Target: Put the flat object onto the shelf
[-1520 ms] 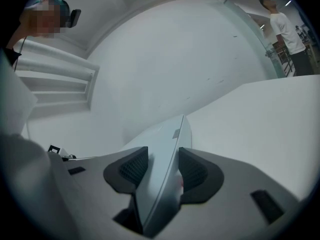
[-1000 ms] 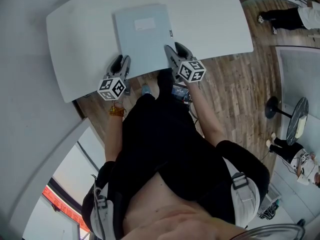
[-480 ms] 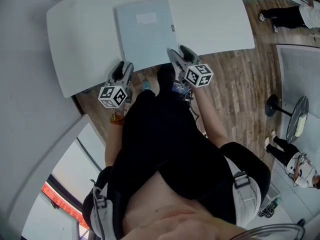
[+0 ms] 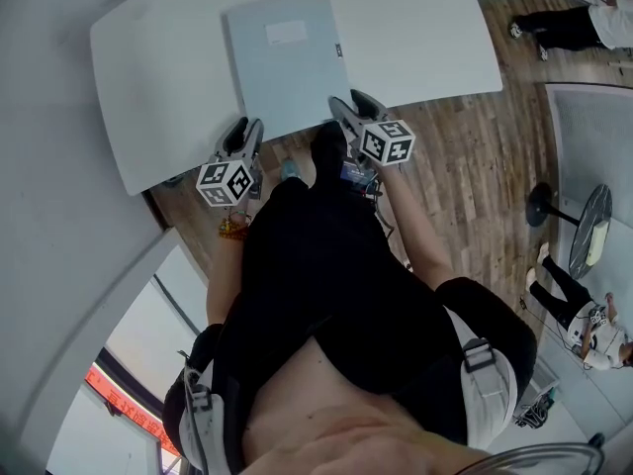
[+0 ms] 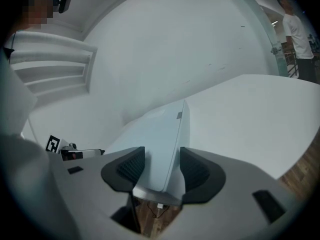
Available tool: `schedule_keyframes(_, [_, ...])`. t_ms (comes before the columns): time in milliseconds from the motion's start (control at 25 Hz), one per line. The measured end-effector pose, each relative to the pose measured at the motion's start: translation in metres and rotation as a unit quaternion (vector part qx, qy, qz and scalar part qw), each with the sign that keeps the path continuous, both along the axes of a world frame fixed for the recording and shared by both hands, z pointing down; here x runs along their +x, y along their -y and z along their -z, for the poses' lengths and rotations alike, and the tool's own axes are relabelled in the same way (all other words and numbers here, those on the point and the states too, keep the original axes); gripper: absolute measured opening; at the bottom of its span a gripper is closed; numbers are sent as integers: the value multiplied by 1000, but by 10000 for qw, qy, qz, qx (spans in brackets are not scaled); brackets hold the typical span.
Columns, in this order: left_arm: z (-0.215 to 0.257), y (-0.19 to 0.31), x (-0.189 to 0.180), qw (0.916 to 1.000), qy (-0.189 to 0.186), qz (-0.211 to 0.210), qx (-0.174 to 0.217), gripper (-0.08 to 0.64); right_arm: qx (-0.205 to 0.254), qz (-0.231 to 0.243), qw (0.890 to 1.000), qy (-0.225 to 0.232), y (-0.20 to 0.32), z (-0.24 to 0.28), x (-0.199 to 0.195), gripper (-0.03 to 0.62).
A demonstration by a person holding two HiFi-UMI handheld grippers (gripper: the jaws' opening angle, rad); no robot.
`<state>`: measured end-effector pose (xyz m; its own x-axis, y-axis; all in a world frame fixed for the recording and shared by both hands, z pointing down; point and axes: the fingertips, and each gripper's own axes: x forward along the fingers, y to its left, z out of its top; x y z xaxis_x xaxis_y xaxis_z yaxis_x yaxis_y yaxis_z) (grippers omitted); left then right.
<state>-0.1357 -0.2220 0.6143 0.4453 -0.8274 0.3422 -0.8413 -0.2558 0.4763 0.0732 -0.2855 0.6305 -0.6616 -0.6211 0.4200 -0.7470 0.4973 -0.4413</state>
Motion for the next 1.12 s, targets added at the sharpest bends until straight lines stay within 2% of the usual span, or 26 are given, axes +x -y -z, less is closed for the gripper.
schedule_keyframes(200, [-1, 21, -5, 10000, 34, 24, -12, 153, -26, -11, 10000, -46, 20, 0, -5, 224])
schedule_keyframes(360, [-2, 37, -6, 9996, 274, -3, 41, 153, -9, -57, 10000, -4, 38, -1, -8, 222])
schedule_keyframes(640, [4, 65, -10, 9989, 458, -25, 90, 153, -7, -55, 10000, 42, 60, 5, -9, 222])
schedule_keyframes(760, [11, 71, -13, 9976, 651, -10, 224, 150, 54, -18, 10000, 24, 66, 7, -13, 224])
schedule_keyframes(840, [19, 68, -15, 9957, 825, 66, 409, 150, 251, -90, 9996, -65, 66, 13, -11, 222])
schedule_keyframes(960, [37, 67, -14, 9913, 1050, 170, 774, 150, 780, -288, 9964, -179, 70, 36, -4, 218])
schedule_keyframes(1120, [72, 77, -4, 9808, 1420, 221, 1316, 150, 1326, -383, 9904, -49, 75, 80, -3, 206])
